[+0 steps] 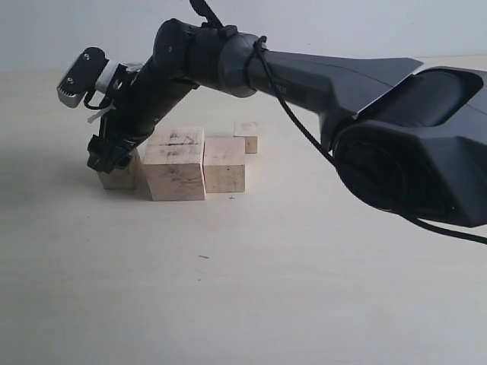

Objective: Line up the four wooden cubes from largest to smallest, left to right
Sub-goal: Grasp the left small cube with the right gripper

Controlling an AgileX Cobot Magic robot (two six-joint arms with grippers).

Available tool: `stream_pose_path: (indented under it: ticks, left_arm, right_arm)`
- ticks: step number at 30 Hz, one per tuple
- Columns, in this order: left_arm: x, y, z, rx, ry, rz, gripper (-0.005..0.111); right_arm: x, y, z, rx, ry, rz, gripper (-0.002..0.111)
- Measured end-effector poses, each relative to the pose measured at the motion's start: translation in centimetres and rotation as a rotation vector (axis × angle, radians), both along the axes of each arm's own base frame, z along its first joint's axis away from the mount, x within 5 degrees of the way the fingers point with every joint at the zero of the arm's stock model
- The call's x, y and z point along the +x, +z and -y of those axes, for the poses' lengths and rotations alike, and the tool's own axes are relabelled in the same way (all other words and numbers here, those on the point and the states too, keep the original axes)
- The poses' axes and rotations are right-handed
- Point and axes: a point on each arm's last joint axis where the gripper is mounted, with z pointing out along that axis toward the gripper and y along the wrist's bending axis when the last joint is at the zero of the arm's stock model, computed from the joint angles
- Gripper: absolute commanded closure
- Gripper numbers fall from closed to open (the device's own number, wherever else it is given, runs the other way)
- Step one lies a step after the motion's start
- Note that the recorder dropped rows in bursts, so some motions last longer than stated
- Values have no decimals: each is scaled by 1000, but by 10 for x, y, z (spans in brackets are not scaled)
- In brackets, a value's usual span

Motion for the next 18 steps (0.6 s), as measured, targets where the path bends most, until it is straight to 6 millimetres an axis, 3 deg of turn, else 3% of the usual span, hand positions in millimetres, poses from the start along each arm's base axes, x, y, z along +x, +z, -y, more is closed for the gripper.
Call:
stream_pose_path:
  ticks: [14, 16, 18]
  left_arm:
    - [0, 0, 0, 0, 0, 0, 107]
    - [0, 0, 0, 0, 0, 0, 107]
    - [0, 0, 0, 0, 0, 0, 107]
  right_arm:
    - [0, -18, -1, -15, -5, -35, 33]
    - [0, -19, -1, -13, -6, -37, 38]
    - [0, -19, -2, -10, -9, -33, 50]
